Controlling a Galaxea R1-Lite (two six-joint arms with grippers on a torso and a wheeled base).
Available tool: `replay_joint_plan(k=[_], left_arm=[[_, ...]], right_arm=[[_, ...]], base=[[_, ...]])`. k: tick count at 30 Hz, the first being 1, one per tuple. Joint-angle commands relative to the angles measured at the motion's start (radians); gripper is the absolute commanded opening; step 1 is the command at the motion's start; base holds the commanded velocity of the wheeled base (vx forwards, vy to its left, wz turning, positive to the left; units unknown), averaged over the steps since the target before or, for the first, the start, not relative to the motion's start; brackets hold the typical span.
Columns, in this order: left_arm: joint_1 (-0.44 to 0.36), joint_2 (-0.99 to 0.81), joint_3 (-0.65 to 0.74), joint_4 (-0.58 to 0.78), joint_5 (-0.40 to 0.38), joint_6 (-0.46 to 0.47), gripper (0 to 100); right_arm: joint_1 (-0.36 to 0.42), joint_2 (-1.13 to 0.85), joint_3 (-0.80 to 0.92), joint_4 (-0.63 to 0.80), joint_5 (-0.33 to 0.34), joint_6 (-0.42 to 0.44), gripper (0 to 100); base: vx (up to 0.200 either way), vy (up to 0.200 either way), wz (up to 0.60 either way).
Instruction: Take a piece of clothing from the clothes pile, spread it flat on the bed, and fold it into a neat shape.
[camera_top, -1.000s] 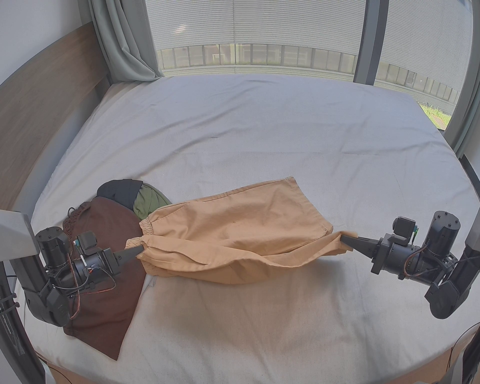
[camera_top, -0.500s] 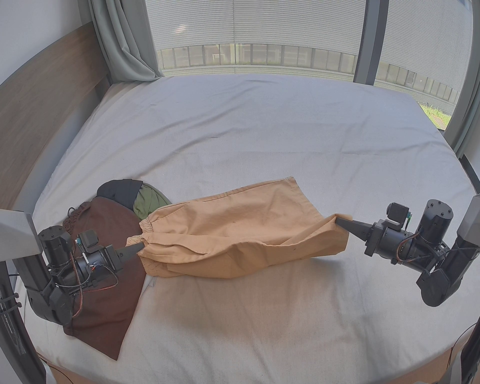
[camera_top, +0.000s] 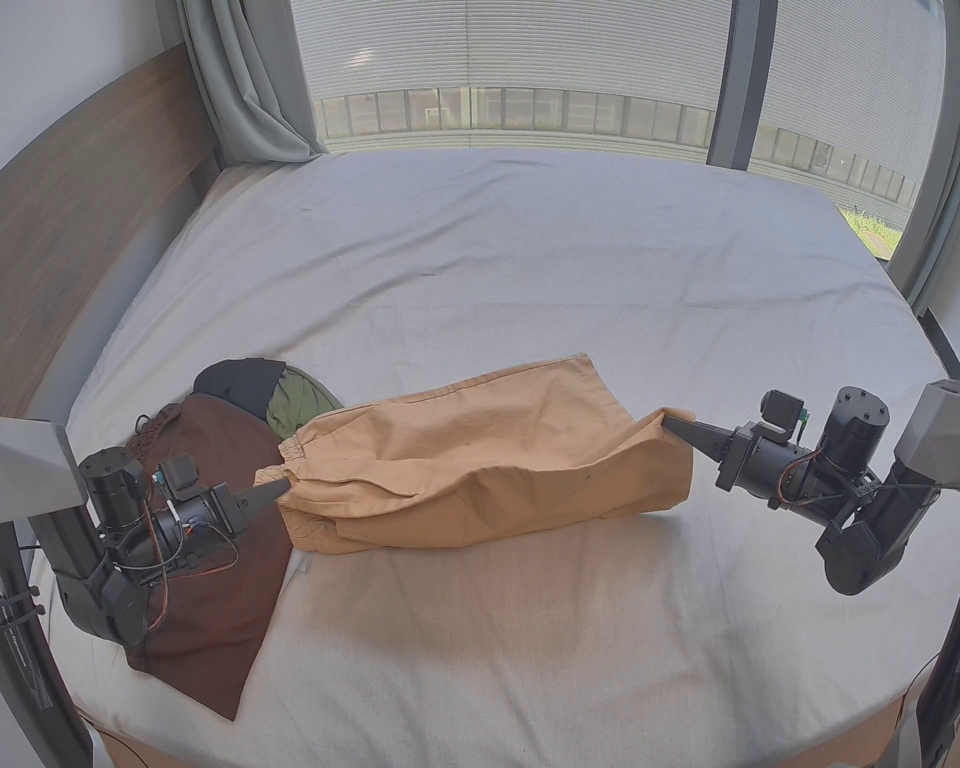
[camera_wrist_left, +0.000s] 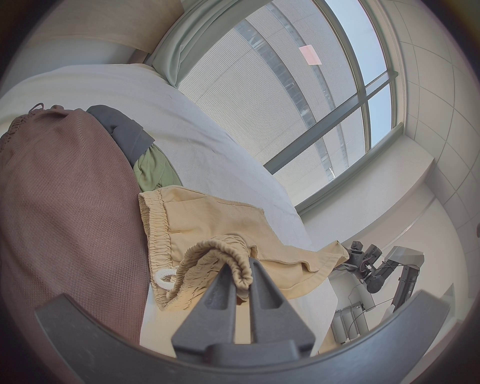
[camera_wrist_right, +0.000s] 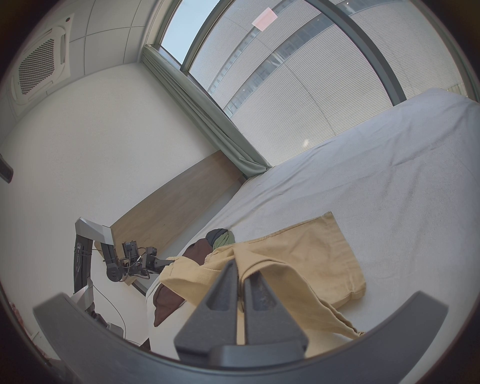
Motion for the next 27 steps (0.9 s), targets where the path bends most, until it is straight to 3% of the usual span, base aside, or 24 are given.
replay_joint_plan(k=[1, 12, 27], left_arm=[[0.001, 0.002, -0.008, 0.0, 0.001, -0.008, 0], [0.001, 0.036, -0.044, 0.0, 0.052, -0.03, 0], [-0.045, 0.111, -0.153, 0.0, 0.205, -0.099, 0]], right_arm=[[0.0, 0.019, -0.032, 0.0, 0.001, 0.007, 0], [-0.001, 0.091, -0.192, 0.048, 0.001, 0.044, 0], [-0.018, 0.178, -0.46, 0.19, 0.001, 0.056, 0]], base=[[0.0, 0.0, 0.0], [0.0, 0.0, 0.0], [0.0, 0.0, 0.0]])
